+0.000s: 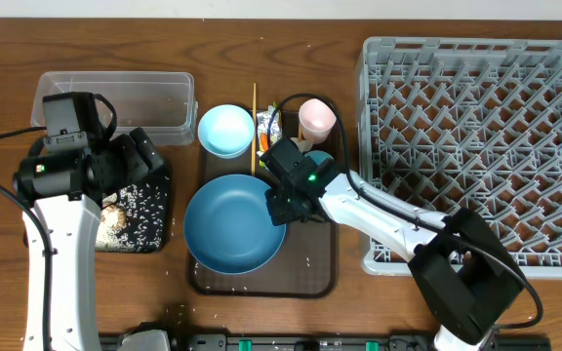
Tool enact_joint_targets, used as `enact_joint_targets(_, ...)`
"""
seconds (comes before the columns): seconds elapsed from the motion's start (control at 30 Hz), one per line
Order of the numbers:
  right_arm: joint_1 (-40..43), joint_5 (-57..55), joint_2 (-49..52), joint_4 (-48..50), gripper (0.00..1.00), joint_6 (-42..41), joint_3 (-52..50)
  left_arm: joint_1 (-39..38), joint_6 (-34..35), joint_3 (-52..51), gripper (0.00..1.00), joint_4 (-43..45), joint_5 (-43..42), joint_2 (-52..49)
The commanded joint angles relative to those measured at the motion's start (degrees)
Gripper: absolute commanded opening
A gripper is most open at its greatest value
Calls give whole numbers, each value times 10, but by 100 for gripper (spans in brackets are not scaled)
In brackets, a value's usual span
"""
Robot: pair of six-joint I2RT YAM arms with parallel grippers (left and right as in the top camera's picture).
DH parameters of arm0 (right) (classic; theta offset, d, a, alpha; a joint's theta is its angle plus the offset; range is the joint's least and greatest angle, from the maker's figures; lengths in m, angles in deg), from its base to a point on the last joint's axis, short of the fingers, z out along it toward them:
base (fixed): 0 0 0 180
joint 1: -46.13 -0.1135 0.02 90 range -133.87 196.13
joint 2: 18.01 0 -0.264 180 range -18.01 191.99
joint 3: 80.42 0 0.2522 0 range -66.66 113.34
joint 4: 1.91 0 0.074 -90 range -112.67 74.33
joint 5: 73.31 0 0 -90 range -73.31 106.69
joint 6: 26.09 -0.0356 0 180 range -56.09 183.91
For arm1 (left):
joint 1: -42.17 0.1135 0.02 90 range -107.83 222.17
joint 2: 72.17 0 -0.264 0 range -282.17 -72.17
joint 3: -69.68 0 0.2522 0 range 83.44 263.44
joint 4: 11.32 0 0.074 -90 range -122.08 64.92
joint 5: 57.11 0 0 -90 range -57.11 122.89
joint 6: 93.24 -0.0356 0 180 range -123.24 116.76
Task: Sort waste into correct bins and load items into the dishwasher rack
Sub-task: 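Reach the right gripper to the large blue bowl's rim and grasp, then lift the large blue bowl with the right gripper and carry it right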
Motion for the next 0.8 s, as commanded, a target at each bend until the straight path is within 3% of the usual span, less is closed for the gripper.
enact_joint_targets(0.0,-7,-6,7,2,1,9,12,2,-10,8,98,-3,7,5)
enact_joint_targets(0.23,-7,-9,4,-34,1,53,54,2,-10,8,98,-3,7,5)
enact_joint_targets(0.63,-5,-130,-20,-162,1,182,216,2,-10,8,98,-3,7,5)
enact_joint_targets(0.73,-1,-123,-20,-180,1,170,220,2,-10,8,98,-4,7,5)
enact_joint_targets(0.77,0,-121,-19,-190,5,152,219,2,-12,8,98,-6,7,5)
